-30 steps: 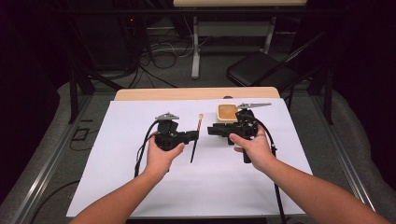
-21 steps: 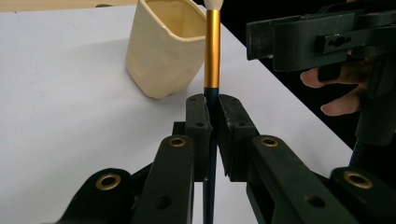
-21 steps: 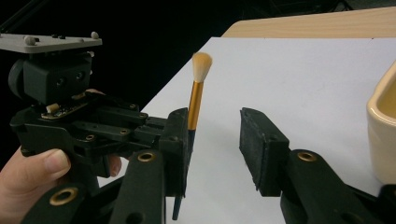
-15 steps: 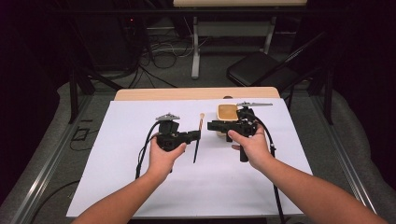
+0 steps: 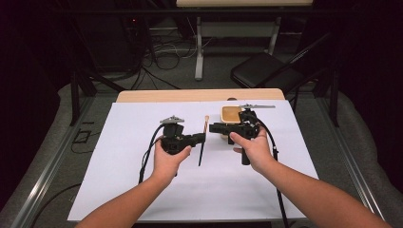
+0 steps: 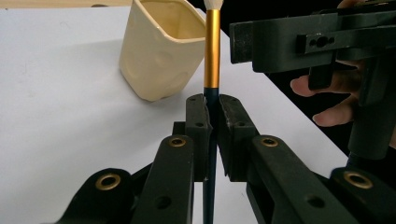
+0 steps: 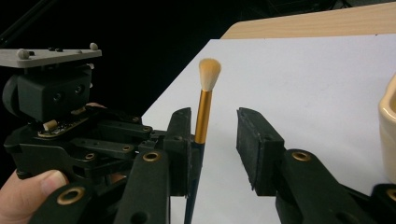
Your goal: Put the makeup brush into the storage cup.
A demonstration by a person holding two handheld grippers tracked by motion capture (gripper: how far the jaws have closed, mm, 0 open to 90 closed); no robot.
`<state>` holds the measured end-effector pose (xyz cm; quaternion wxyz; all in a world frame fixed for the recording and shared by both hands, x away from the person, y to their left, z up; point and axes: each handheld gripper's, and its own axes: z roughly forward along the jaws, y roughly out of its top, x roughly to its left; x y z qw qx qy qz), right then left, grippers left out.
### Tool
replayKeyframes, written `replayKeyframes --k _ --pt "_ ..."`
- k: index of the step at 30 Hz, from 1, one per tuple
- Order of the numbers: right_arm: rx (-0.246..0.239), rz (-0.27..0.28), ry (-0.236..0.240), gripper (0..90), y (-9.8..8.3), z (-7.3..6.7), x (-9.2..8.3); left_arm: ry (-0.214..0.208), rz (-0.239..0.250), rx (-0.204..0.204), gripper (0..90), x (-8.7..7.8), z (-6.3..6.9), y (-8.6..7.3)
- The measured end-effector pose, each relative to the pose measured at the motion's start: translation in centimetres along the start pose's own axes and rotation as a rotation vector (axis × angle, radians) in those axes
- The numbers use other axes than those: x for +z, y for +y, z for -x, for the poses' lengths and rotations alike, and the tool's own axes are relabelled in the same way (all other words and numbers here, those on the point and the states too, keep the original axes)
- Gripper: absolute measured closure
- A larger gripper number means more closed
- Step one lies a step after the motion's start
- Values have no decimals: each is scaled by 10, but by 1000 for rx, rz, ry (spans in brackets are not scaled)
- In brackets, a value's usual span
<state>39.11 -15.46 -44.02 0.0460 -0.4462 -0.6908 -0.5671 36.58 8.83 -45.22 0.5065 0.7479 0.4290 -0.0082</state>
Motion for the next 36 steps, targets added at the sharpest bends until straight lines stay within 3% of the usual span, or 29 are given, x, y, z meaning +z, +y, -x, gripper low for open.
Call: replayKeyframes --k 14,36 --pt "30 -6 13 685 0 2 3 -7 -3 7 830 4 2 -2" --pt "24 -25 16 759 -3 0 9 -28 -1 5 830 6 5 -3"
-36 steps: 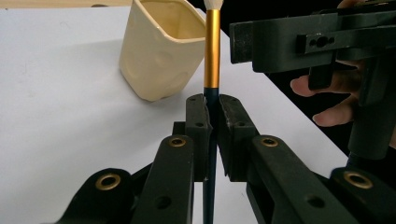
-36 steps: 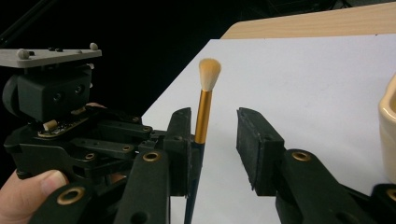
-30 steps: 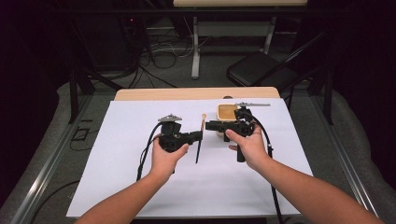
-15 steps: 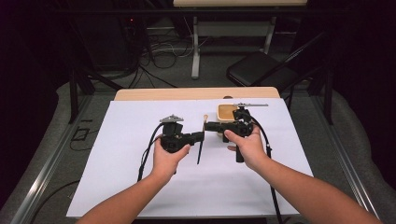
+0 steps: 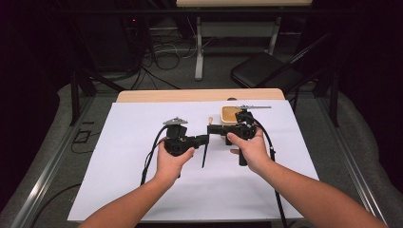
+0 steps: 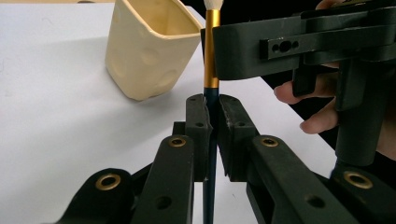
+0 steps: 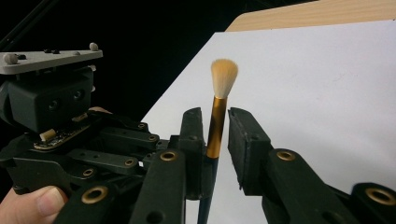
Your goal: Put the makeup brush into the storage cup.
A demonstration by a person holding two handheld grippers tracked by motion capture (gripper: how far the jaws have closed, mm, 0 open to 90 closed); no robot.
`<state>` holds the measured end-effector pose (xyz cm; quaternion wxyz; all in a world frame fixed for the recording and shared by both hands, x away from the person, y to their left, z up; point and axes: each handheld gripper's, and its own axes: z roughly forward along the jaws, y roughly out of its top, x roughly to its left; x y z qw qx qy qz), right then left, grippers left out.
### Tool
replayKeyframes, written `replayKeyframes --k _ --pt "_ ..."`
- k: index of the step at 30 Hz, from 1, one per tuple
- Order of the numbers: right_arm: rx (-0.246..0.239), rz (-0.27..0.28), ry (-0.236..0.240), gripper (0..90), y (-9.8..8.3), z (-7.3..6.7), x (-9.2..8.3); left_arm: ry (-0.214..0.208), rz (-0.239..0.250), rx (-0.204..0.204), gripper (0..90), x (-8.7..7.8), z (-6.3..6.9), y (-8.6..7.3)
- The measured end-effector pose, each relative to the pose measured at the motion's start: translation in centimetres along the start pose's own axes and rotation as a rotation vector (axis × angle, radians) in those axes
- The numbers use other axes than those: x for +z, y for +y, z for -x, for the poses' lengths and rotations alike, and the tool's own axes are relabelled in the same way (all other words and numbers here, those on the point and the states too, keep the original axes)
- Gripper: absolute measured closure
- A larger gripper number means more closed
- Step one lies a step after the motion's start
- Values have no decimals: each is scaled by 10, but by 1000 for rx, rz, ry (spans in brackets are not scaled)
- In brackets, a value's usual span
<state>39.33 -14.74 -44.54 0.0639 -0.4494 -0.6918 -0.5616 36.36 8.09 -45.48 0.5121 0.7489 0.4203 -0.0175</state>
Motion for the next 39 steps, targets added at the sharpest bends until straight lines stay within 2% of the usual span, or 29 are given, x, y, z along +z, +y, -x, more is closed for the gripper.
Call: replayKeyframes --k 22,39 --pt "3 -4 4 836 -1 -1 2 -2 0 9 830 0 1 -1" --pt "23 -11 18 840 -1 0 2 -5 0 21 829 -1 2 -2"
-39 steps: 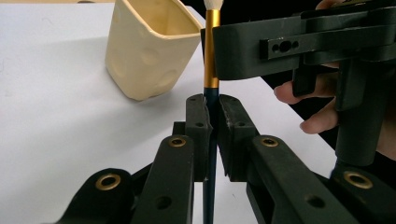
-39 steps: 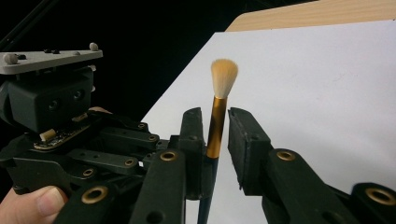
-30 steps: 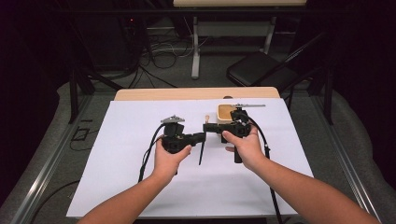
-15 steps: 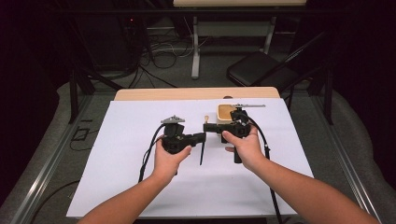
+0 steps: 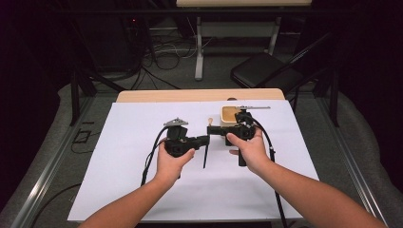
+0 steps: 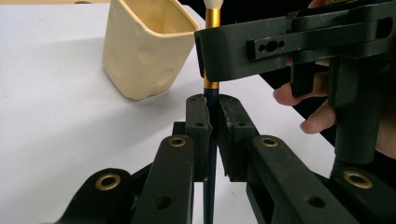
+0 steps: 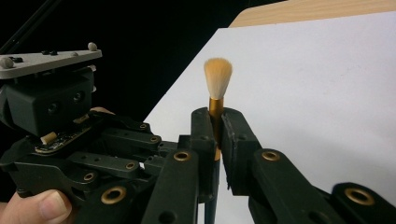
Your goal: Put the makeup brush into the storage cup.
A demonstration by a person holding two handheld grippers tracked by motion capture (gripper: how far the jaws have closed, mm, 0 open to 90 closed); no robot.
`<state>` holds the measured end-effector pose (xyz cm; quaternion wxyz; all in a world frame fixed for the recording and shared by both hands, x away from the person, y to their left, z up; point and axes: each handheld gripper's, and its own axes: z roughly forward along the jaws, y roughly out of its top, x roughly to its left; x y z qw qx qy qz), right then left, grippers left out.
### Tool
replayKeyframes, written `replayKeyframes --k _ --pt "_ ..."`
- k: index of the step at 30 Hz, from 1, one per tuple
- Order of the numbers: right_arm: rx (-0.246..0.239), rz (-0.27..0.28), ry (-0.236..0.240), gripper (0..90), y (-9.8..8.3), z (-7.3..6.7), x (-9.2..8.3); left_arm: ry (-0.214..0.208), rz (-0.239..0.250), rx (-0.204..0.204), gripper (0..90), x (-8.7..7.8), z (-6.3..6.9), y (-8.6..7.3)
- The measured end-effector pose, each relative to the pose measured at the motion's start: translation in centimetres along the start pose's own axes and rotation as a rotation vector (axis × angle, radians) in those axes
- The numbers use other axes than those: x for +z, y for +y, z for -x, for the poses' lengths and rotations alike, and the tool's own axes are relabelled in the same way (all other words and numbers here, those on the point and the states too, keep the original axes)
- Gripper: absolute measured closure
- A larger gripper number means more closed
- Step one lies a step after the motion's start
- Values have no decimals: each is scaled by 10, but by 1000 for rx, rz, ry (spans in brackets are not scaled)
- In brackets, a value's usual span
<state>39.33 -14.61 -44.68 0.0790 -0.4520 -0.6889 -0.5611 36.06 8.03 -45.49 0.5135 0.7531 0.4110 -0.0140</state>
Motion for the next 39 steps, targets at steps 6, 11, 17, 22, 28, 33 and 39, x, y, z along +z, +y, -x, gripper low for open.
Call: replayKeyframes --k 6,11,17,22,28,33,39 --pt "-2 0 1 840 1 0 -1 -8 1 10 807 -1 0 0" --pt "-3 2 -3 840 1 1 -3 2 3 15 754 -2 0 0" --pt "-23 -3 -8 841 2 0 -3 15 -3 34 691 -2 0 0" --pt "-51 -8 -25 841 1 -1 -4 18 -9 35 626 -1 1 -1" --pt "-74 -8 -33 841 2 -2 -4 35 -6 57 569 -1 1 -1" --pt "-105 -16 -46 841 1 -4 -5 44 -6 72 546 -1 2 -2" --pt "-198 -12 -80 840 4 -10 -7 53 -6 85 518 -3 2 -2"
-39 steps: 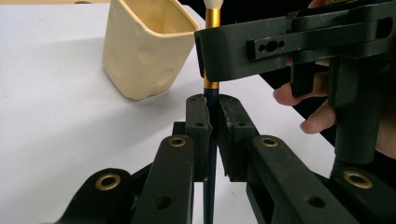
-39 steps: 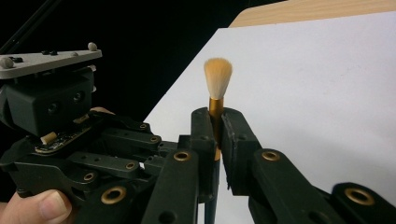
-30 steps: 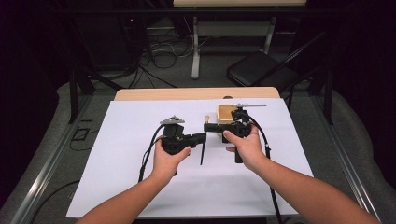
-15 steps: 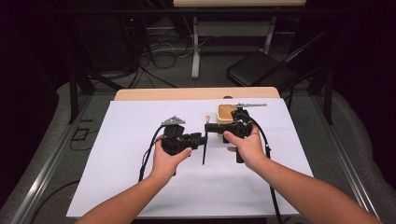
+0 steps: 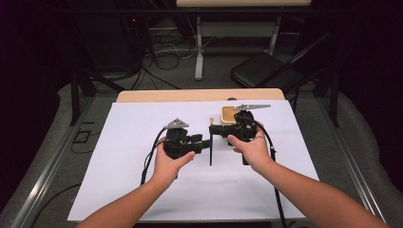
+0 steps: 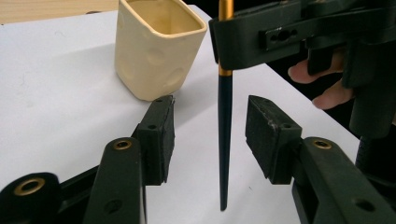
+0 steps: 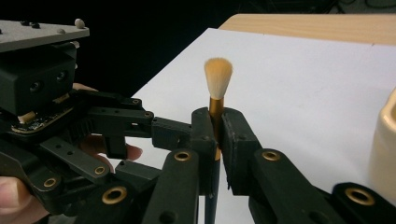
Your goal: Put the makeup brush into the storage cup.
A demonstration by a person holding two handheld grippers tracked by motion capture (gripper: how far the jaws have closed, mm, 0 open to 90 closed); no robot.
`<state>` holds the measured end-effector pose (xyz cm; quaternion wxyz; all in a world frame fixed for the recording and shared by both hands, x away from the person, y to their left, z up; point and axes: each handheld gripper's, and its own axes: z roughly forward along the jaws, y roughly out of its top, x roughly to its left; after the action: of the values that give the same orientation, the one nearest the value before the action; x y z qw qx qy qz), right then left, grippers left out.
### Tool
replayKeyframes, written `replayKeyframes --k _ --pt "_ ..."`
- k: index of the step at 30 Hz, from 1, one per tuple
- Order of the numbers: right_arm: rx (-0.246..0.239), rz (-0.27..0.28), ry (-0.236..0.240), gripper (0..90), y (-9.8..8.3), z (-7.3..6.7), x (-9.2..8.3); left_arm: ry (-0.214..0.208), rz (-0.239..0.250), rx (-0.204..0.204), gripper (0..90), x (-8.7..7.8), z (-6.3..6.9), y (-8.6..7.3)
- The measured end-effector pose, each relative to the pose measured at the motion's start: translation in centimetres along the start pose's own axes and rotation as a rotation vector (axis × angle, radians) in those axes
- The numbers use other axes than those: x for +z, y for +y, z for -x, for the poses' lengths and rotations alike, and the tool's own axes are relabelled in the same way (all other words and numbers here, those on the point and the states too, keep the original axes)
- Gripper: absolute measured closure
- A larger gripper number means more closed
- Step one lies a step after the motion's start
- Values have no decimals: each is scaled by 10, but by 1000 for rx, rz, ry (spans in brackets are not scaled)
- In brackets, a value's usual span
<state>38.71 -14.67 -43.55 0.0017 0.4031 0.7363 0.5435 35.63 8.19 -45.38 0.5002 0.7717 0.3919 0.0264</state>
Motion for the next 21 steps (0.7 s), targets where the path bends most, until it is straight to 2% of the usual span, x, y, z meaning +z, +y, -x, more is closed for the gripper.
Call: replayKeyframes --k 5,11,13,21 --pt "-50 10 -22 840 5 -5 -4 4 -4 12 513 -1 1 -1" --pt "-119 -7 -63 840 5 -7 -7 22 -9 41 497 -2 1 -1" --pt "-138 -9 -69 840 5 -7 -8 26 -8 36 477 -2 1 -1" --pt "-183 -12 -102 840 7 -6 -15 83 -15 71 445 -4 -3 -1"
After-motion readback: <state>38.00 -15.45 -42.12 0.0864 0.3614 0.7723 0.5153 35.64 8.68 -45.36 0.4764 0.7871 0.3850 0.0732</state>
